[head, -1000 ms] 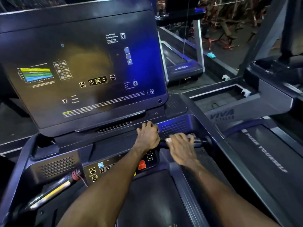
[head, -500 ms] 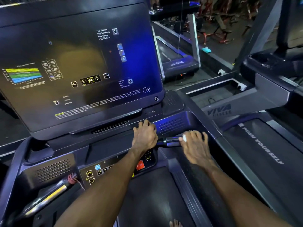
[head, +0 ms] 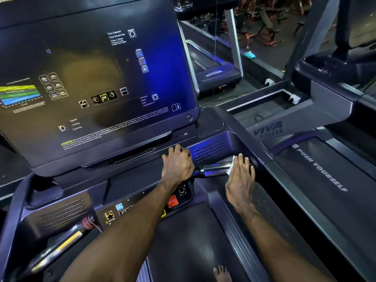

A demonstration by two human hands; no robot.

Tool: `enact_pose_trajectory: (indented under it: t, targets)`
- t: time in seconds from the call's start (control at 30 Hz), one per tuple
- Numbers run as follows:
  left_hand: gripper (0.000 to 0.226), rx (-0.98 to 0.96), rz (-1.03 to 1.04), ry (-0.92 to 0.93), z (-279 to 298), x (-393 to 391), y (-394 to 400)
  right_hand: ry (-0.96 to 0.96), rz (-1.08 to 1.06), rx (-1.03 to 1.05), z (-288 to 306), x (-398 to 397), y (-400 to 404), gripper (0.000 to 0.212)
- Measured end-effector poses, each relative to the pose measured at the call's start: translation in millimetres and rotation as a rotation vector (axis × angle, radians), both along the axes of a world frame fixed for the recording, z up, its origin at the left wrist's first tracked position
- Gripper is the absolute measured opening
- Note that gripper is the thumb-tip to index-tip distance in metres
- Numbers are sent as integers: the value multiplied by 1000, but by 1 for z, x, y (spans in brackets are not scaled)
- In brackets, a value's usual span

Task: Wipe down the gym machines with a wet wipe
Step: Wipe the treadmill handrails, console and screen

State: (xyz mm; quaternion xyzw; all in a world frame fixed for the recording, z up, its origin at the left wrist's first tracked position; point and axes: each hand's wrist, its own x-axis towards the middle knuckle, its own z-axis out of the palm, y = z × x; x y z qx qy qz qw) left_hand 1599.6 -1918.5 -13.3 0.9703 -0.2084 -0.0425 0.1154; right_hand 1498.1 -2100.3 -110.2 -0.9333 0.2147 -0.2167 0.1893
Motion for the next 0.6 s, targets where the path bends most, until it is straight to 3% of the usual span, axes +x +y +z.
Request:
enact_pose_trajectory:
  t: [0.17,0.3,0.47,0.53,0.6]
  targets:
    - [29,7,6,6,2,-2,-1,-61,274,-195,8,4,70,65]
    - [26,4,-1,5,2,-2,0,13,385,-312,4,6,52,73]
    - [27,1,10,8,3,-1,-1,121,58,-211,7,-11,-15,72]
    - [26,0,14,1,2,-2,-1,88,-14,-153,3,-9,-19,70]
    - [26,-5,14,-3,2,-2,-1,-24,-43,-36,2,-1,-11,54]
